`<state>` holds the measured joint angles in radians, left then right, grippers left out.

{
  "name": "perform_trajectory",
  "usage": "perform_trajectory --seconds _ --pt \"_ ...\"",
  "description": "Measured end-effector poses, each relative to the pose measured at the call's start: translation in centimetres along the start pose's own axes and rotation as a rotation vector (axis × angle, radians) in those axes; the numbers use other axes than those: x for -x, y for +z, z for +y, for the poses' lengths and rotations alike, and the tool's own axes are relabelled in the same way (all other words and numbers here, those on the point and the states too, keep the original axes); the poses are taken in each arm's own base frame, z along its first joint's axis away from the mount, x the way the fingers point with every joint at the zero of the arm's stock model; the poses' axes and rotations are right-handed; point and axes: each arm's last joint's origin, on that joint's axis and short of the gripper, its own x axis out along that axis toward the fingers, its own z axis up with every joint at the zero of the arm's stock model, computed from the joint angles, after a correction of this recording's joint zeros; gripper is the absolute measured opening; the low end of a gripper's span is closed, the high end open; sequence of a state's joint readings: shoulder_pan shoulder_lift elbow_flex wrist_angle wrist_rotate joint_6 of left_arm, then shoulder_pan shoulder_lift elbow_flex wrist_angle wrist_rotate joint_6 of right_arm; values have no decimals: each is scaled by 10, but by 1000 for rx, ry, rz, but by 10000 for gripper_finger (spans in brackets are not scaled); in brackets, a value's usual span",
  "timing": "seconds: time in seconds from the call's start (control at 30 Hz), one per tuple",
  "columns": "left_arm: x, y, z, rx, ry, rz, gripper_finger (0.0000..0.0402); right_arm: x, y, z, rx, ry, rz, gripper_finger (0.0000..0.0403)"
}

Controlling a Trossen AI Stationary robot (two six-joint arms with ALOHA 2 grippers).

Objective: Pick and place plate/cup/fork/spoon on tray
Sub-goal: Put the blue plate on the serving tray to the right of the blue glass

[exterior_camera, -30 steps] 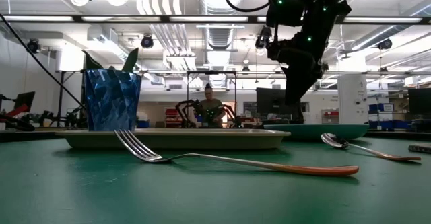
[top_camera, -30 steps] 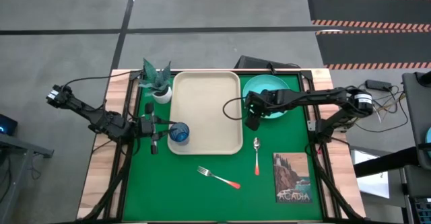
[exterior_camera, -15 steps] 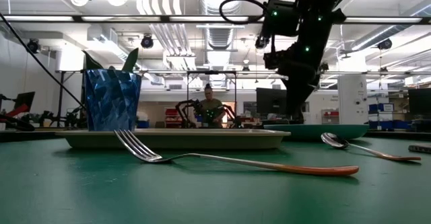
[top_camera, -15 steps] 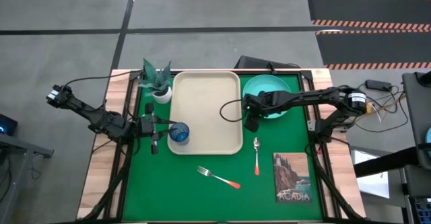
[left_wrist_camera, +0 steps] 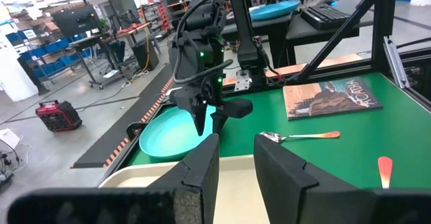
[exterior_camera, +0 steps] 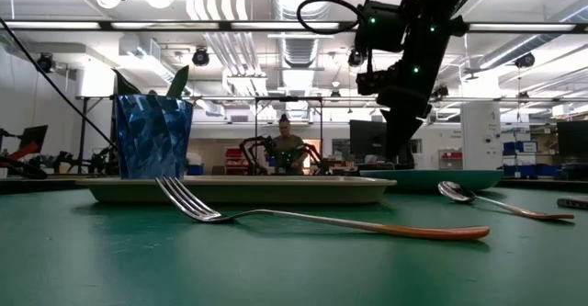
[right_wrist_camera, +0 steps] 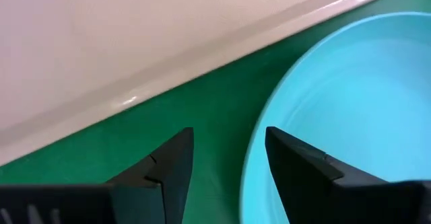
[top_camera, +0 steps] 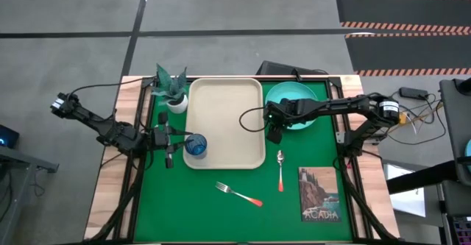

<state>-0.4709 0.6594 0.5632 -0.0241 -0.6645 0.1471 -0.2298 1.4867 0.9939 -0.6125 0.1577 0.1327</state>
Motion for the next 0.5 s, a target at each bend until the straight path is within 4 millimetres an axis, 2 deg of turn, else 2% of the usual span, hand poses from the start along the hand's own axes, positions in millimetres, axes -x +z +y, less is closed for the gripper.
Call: perform_trajectory --seconds 0.5 --pt "-1 0 -1 -2 0 3 80 -8 -1 1 22 5 -48 178"
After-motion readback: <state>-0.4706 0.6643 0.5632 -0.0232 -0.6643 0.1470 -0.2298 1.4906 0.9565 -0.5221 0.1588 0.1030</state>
